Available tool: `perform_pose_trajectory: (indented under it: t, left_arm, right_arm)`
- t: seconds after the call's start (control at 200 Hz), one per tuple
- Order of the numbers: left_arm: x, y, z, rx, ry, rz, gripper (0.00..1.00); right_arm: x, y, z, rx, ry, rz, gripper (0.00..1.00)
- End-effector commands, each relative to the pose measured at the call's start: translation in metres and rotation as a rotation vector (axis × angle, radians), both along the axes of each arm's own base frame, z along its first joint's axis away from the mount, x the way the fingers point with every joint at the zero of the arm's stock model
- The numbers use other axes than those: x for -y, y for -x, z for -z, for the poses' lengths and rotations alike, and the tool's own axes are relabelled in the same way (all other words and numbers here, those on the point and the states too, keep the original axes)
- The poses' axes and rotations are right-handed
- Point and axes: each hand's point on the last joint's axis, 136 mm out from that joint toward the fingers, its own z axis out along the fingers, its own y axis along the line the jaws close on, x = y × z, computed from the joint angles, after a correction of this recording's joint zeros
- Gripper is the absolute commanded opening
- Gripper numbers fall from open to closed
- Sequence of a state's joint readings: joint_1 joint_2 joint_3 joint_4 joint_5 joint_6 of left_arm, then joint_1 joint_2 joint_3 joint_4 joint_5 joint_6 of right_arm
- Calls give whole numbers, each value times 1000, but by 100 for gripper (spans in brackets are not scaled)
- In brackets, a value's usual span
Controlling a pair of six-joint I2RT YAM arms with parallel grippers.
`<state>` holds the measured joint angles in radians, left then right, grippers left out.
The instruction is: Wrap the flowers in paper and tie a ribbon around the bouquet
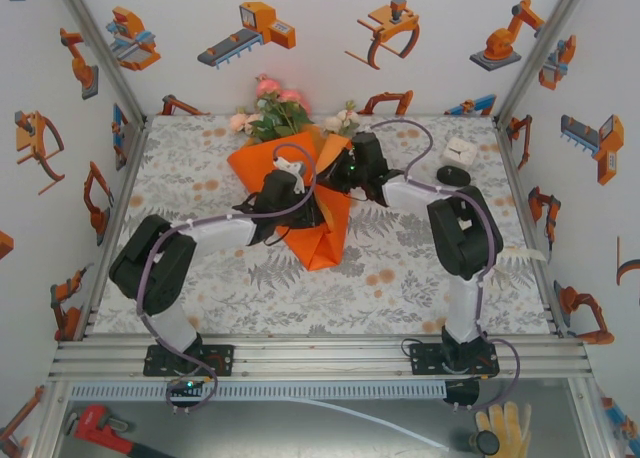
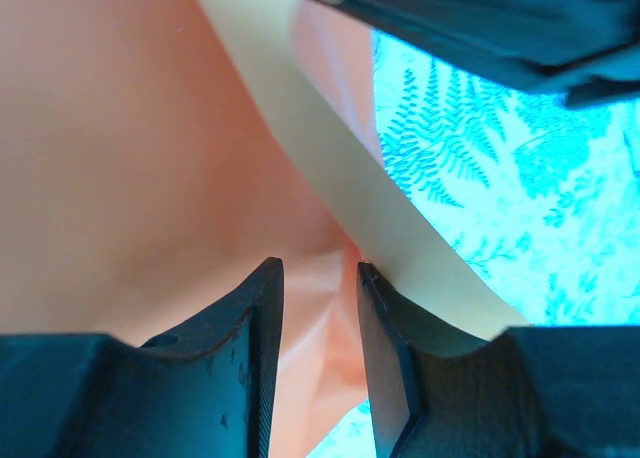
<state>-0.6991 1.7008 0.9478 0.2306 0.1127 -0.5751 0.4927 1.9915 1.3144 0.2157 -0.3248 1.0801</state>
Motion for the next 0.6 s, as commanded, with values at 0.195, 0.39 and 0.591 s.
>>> perform_pose_trajectory:
  t: [0.195, 0.39, 0.591]
  left_arm:
    - [-28, 35, -28, -19, 32, -38, 41]
    - [-6, 57, -42, -90, 176, 34, 53]
    - [4, 61, -31, -112, 123, -19, 76]
  right_arm:
    - [-13, -9, -7, 33, -24, -18, 6]
    - [-19, -5, 6, 16, -12, -32, 7]
    - [-28, -3, 8, 17, -3, -48, 7]
